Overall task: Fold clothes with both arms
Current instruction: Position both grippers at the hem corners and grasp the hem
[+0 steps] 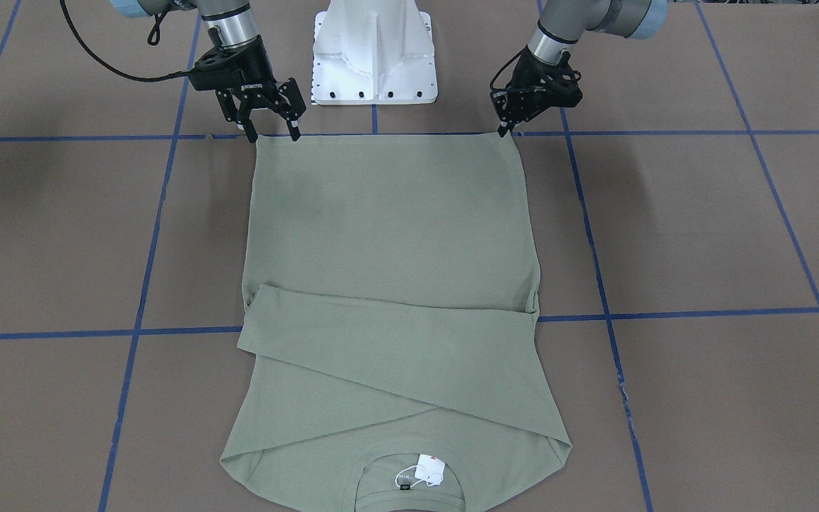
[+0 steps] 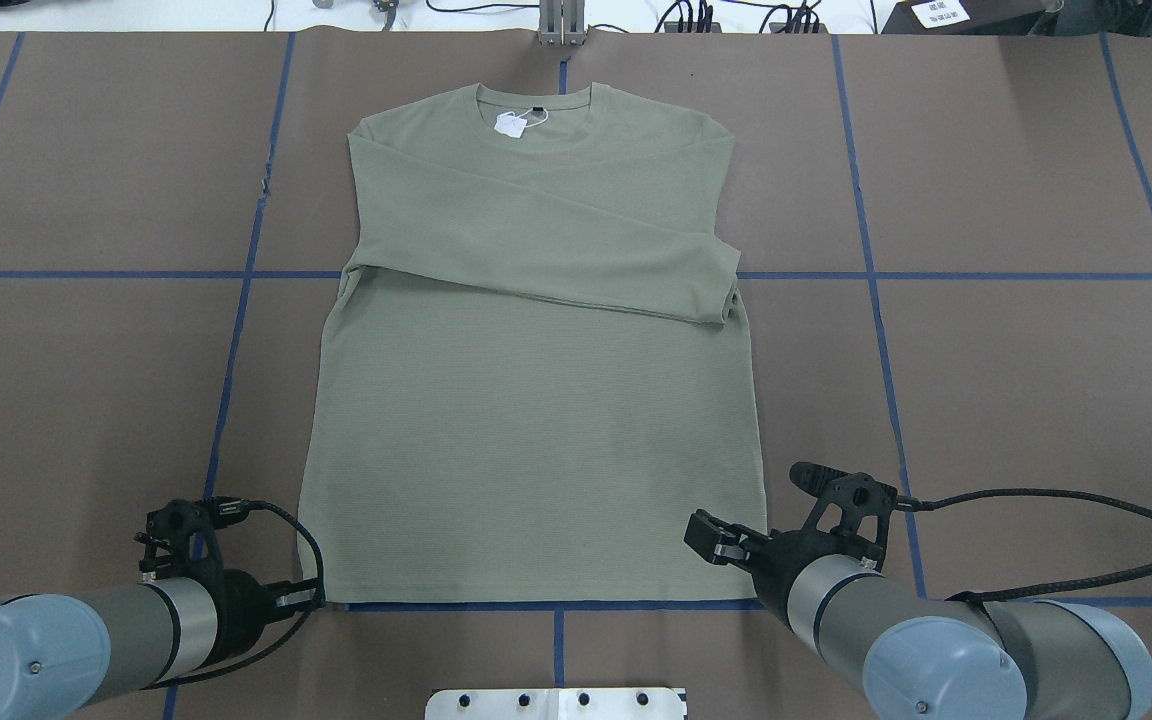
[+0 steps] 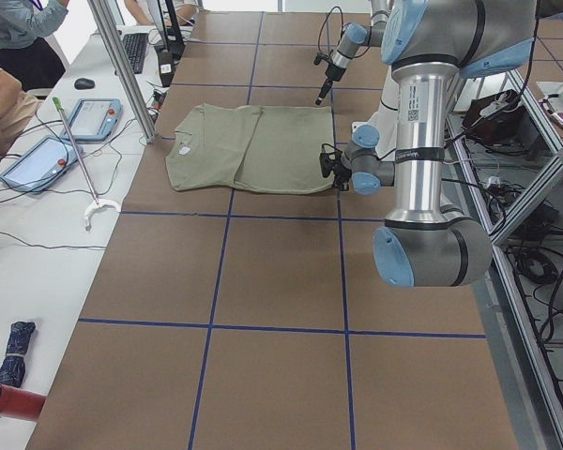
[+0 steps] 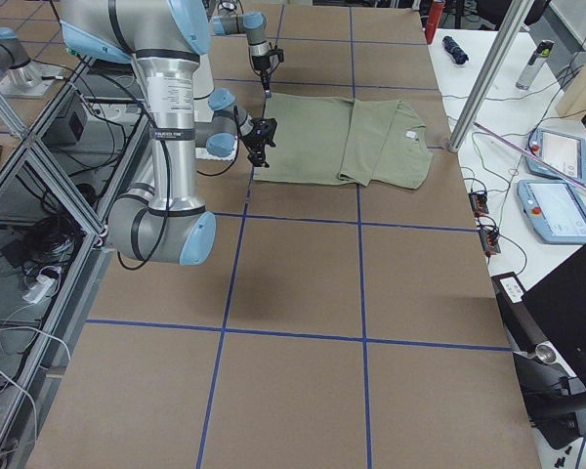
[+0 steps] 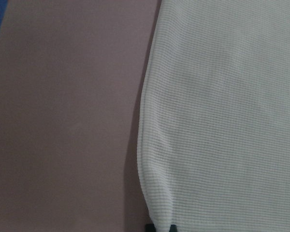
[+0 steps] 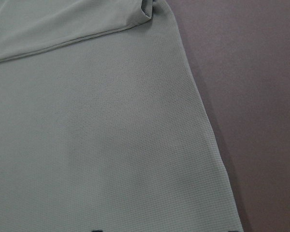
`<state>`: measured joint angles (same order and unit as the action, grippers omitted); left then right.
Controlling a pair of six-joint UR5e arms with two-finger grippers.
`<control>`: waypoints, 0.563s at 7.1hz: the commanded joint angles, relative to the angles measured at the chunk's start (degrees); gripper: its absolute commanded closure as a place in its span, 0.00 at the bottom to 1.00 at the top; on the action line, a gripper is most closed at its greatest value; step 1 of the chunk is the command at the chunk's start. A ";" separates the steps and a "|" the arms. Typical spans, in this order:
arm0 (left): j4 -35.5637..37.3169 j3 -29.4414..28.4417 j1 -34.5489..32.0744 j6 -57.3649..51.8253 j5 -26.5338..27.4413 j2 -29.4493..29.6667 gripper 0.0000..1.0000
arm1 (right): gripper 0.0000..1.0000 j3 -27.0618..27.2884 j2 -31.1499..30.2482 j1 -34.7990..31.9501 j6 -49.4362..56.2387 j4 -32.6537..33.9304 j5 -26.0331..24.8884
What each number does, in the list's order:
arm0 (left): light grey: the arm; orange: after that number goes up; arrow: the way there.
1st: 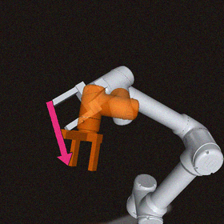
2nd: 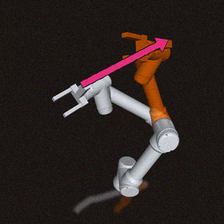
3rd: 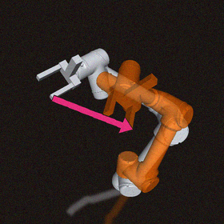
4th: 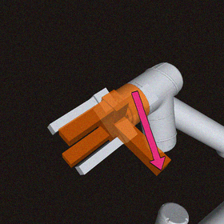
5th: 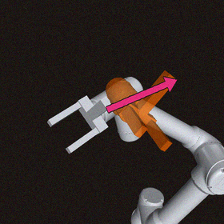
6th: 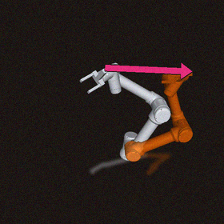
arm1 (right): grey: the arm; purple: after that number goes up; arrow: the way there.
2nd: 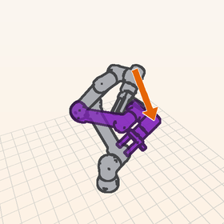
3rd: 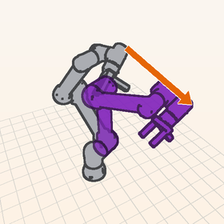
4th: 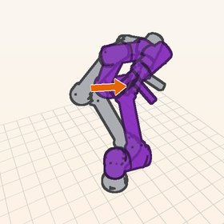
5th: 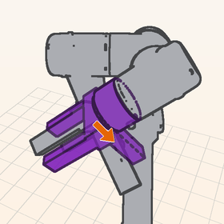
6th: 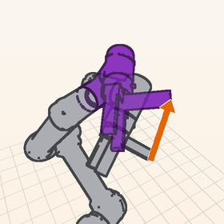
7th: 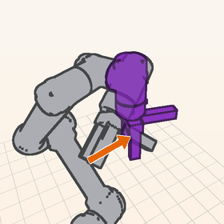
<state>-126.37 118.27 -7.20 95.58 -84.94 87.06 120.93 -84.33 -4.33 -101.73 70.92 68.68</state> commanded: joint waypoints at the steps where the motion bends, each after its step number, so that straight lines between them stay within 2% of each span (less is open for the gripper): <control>1: 0.07 3.10 -0.36 -0.04 -0.31 0.21 1.00 | 0.10 -0.08 -0.22 2.73 -6.26 5.78 -1.43; 2: 0.07 3.80 -0.36 -0.04 -0.40 0.21 1.00 | 0.09 -0.61 -1.53 4.31 -6.29 6.16 -4.40; 3: 0.07 3.98 -0.45 -0.04 -0.49 0.21 1.00 | 0.06 -0.52 -2.06 5.20 -6.29 6.16 -5.30; 4: -0.02 3.98 -0.36 -0.04 -0.57 0.21 1.00 | 0.01 -1.13 -2.16 6.43 -6.29 6.16 -6.62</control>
<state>-126.32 122.09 -7.58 95.54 -85.41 87.26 120.29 -86.12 0.70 -107.90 76.92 63.66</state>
